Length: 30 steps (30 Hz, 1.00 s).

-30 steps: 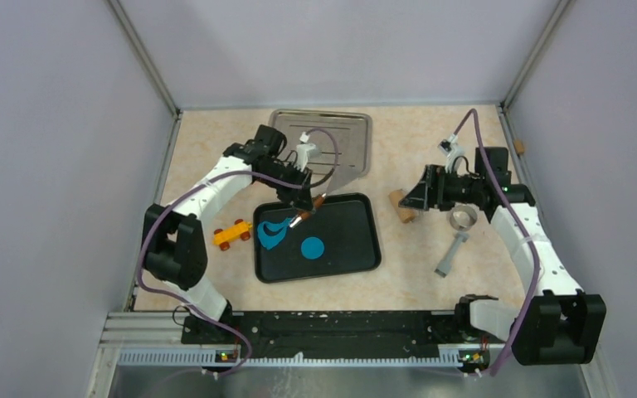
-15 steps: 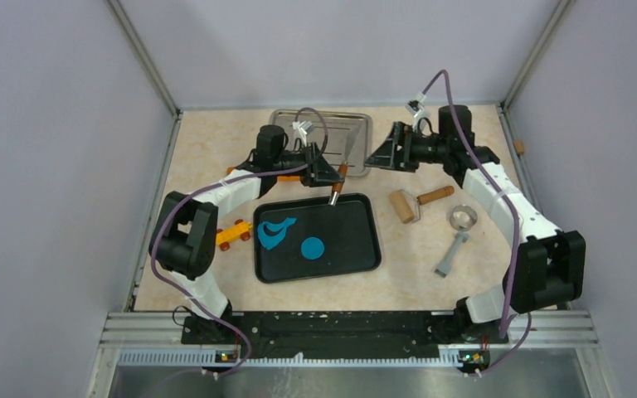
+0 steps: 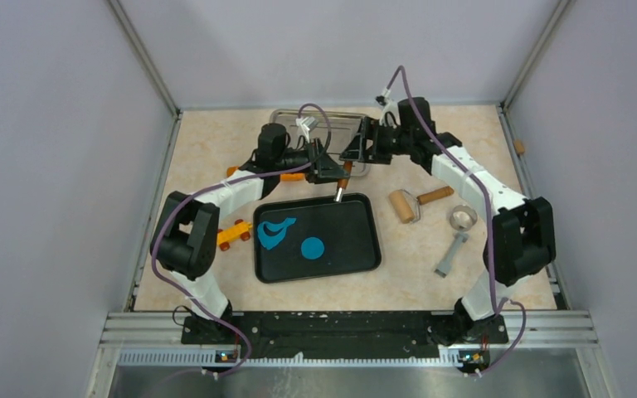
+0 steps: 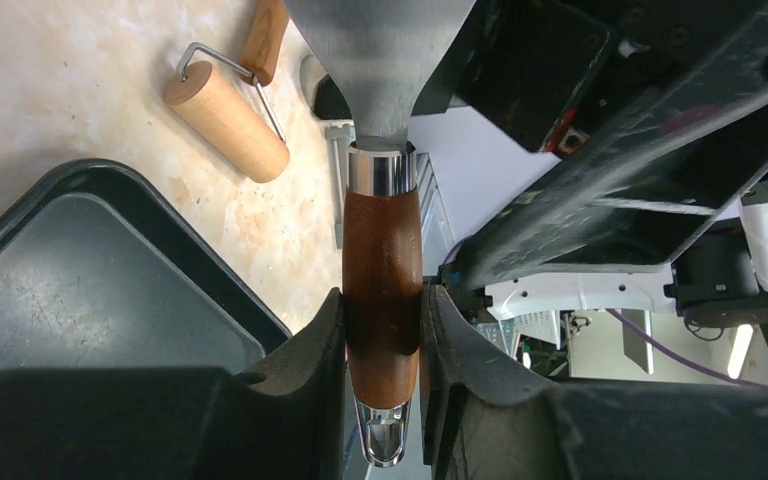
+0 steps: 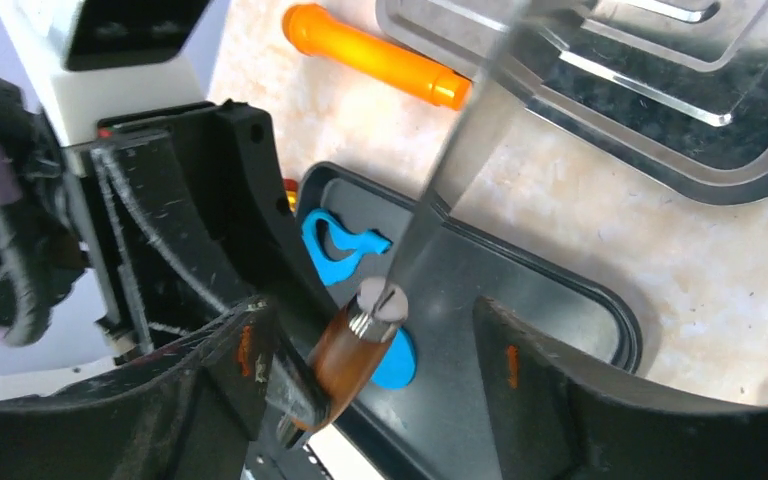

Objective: Roll out the dumpling wrappers from the dough

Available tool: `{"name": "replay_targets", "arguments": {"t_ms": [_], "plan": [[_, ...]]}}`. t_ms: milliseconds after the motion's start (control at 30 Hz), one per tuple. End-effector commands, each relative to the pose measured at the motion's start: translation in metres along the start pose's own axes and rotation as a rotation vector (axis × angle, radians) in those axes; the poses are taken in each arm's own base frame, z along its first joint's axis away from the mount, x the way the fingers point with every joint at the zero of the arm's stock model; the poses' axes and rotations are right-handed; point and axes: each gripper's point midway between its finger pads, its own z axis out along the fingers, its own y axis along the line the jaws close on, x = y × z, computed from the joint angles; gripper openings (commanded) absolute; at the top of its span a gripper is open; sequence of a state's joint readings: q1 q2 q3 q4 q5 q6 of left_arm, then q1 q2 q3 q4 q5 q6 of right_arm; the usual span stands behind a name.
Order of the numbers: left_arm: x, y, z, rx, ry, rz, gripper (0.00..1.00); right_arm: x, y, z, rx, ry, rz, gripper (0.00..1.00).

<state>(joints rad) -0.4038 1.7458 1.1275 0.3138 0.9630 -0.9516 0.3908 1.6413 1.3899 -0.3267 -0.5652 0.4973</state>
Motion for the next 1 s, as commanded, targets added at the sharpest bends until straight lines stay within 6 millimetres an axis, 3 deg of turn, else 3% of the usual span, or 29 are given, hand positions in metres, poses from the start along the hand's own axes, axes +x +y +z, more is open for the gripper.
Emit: {"name": "replay_targets", "arguments": {"t_ms": [0, 67, 133, 167, 300, 367, 533, 667, 800, 967], "plan": [[-0.008, -0.049, -0.003, 0.113, -0.014, 0.191, 0.0, -0.022, 0.02, 0.015, 0.002, -0.061, -0.063, 0.65], [-0.005, -0.05, -0.002, 0.114, -0.001, 0.213, 0.0, -0.017, 0.027, 0.022, -0.016, -0.043, -0.098, 0.39], [-0.003, -0.05, -0.001, 0.112, 0.006, 0.23, 0.0, -0.013, 0.032, 0.024, -0.026, -0.035, -0.156, 0.06], [-0.003, -0.05, -0.002, 0.105, 0.008, 0.24, 0.0, -0.013, 0.031, 0.022, -0.009, -0.037, -0.191, 0.0], [0.004, -0.048, -0.018, 0.021, 0.053, 0.319, 0.38, -0.015, 0.029, 0.0, 0.01, -0.054, -0.342, 0.0], [0.01, -0.046, -0.033, -0.048, 0.084, 0.395, 0.48, -0.011, 0.034, -0.012, -0.017, -0.052, -0.459, 0.0], [0.02, -0.063, -0.086, -0.189, 0.125, 0.899, 0.56, 0.027, 0.052, -0.044, -0.176, 0.048, -0.765, 0.0], [0.001, -0.084, -0.116, -0.29, -0.03, 1.393, 0.66, 0.051, 0.054, -0.066, -0.209, 0.102, -1.031, 0.0], [-0.005, -0.114, -0.123, -0.298, -0.145, 1.811, 0.76, 0.05, 0.063, -0.081, -0.151, 0.052, -1.269, 0.0], [0.005, -0.138, -0.104, -0.228, -0.111, 2.058, 0.77, 0.049, 0.082, -0.089, -0.139, 0.035, -1.423, 0.0]]}}
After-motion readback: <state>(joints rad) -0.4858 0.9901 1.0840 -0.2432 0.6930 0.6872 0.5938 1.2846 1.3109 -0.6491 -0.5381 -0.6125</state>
